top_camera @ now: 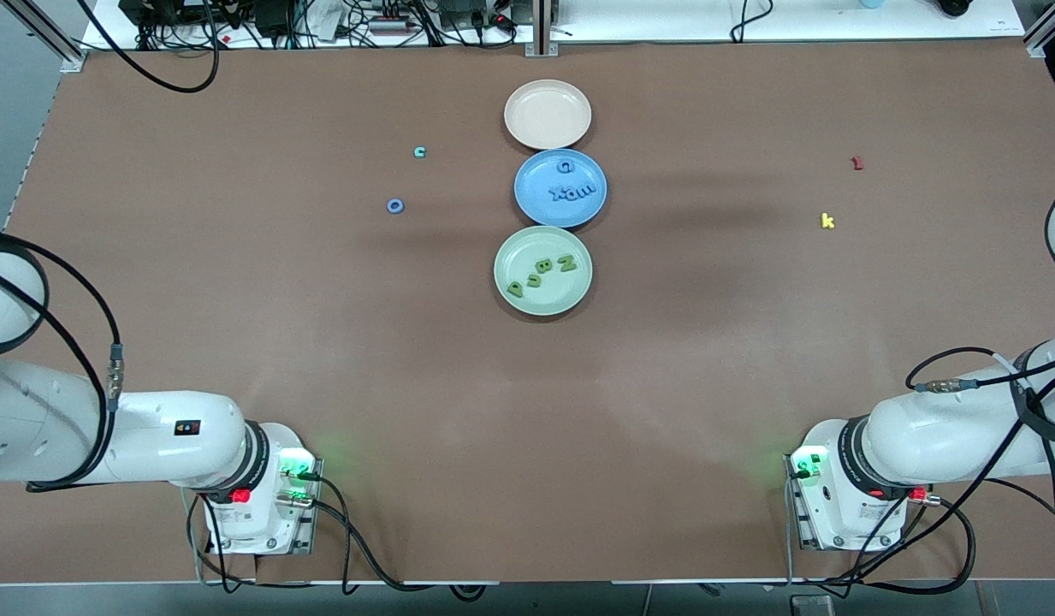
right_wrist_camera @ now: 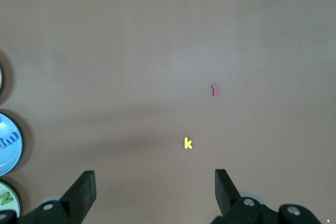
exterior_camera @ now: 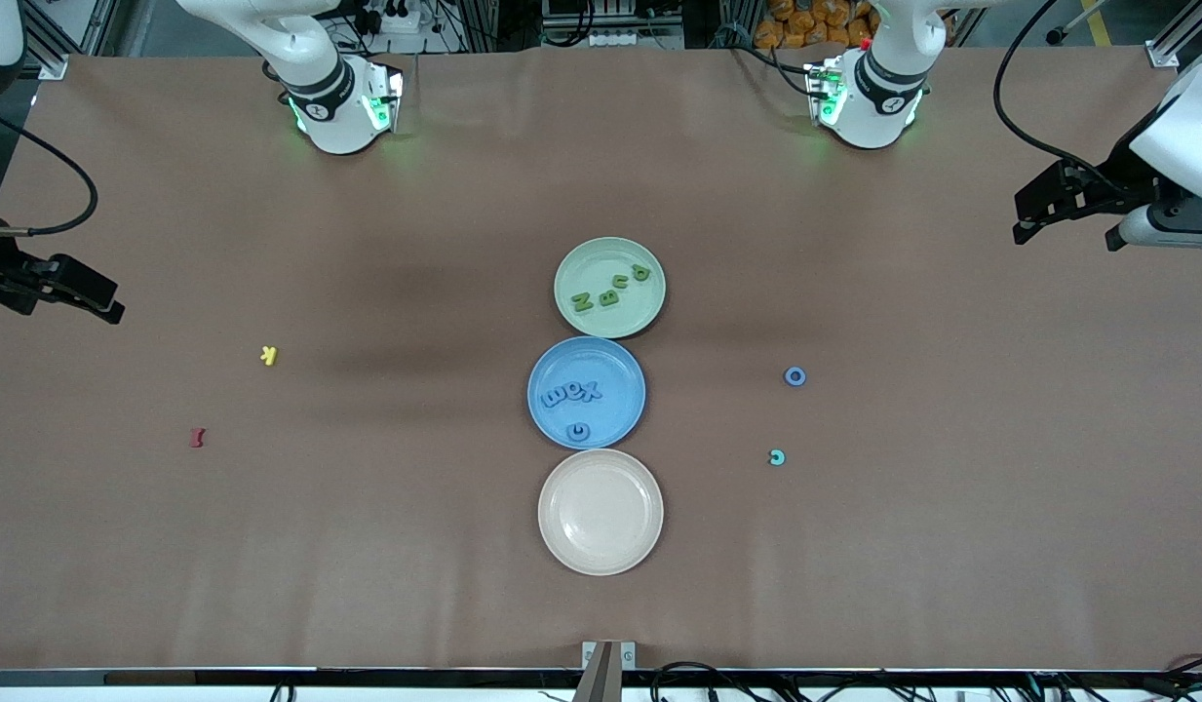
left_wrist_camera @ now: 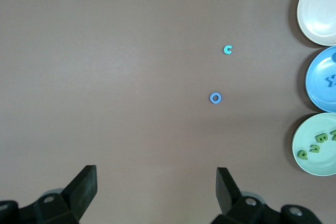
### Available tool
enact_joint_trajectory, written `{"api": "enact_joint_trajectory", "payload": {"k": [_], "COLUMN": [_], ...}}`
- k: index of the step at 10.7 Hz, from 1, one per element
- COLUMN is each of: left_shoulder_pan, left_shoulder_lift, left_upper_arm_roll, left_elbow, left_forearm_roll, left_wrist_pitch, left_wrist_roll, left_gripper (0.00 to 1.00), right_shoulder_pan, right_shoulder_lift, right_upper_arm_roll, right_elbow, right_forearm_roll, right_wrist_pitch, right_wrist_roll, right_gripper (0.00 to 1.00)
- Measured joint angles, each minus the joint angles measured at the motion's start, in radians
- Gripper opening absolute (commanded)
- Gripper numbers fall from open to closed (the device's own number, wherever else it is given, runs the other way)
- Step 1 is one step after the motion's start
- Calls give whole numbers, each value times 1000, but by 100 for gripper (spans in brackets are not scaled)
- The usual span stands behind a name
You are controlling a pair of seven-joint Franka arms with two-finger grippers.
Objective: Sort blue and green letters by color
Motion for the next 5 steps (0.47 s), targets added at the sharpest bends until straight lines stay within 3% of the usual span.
{"api": "enact_joint_trajectory", "payload": {"k": [5], "left_shoulder_pan": [0], "left_shoulder_lift": [0], "left_upper_arm_roll": [0], "left_elbow": [0], "left_forearm_roll": [0], "left_wrist_pitch": [-7], "left_wrist_roll": [0], "left_gripper": [100], "right_shoulder_pan": [0], "right_shoulder_lift": [0], "right_upper_arm_roll": [0], "right_elbow": [0], "right_forearm_roll": [0], "right_wrist_pitch": [0], "right_wrist_roll": [0], "right_gripper": [100]}}
